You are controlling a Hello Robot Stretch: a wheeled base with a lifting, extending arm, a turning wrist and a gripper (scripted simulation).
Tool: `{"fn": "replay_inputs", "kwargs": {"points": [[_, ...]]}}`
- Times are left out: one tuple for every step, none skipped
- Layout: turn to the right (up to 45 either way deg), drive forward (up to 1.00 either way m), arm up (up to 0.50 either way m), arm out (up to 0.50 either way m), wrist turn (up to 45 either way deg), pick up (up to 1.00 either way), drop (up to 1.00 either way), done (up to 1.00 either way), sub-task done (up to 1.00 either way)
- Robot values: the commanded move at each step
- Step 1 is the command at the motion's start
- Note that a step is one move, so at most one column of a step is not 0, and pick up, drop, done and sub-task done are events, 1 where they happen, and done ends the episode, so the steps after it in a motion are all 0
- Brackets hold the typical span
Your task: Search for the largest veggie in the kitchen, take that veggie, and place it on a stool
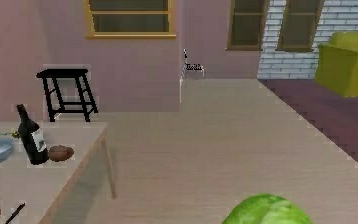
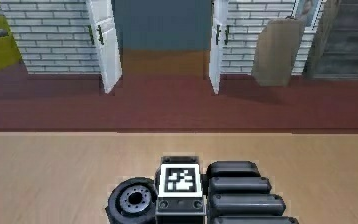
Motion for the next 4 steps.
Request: {"fn": "replay_inputs", "kwargs": {"points": [[0.0, 1.0, 0.0, 0.0, 0.0, 0.0, 0.0, 0.0, 0.0], [0.0, 0.65, 0.0, 0.0, 0.0, 0.0, 0.0, 0.0, 0.0], [-45.0, 0.0, 0.0, 0.0, 0.0, 0.0, 0.0, 0.0, 0.0], [-21.0, 0.0, 0.0, 0.0, 0.0, 0.0, 0.0, 0.0, 0.0]]}}
